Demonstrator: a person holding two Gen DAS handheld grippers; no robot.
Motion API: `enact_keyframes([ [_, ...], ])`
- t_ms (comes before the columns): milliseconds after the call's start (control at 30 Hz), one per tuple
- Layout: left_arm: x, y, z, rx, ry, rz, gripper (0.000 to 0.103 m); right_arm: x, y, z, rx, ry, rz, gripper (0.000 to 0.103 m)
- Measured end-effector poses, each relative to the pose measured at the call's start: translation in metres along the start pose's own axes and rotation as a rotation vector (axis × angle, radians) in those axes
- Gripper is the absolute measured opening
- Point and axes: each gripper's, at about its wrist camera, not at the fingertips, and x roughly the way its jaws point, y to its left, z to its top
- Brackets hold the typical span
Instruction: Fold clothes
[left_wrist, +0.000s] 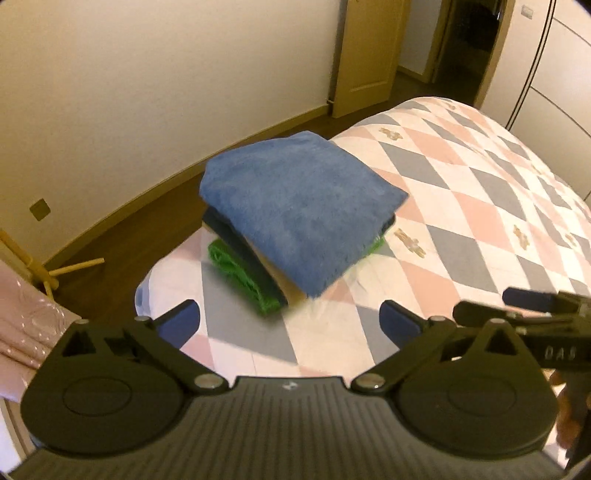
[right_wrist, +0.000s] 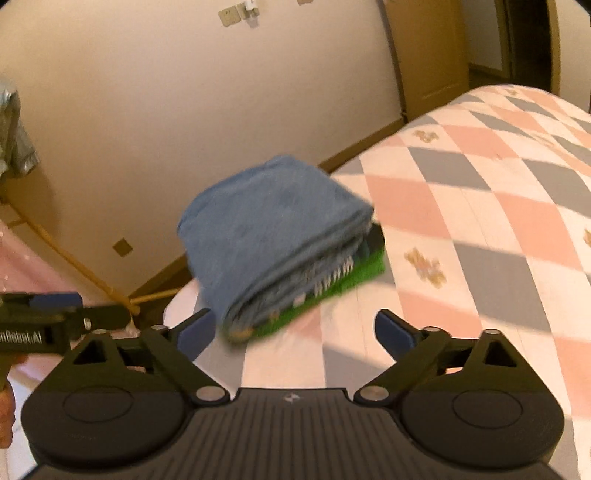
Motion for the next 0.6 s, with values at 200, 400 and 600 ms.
enact_keyframes([
  [200,-0.023,0.011,-0.004,0.033,-0.023,0.024,0.102,-0.038,0.029,-0.024,0.015,-0.004,-0.053,0.101],
  [400,-0.031,0.033,0.014,0.108,-0.096,0.023,0.102,-0.036,0.061,-0.019,0.021,-0.048,-0.185,0.101],
  [600,-0.023,0.063,0.043,0.184,-0.092,0.054,0.102,-0.012,0.094,-0.005,0.11,-0.121,-0.334,0.101],
])
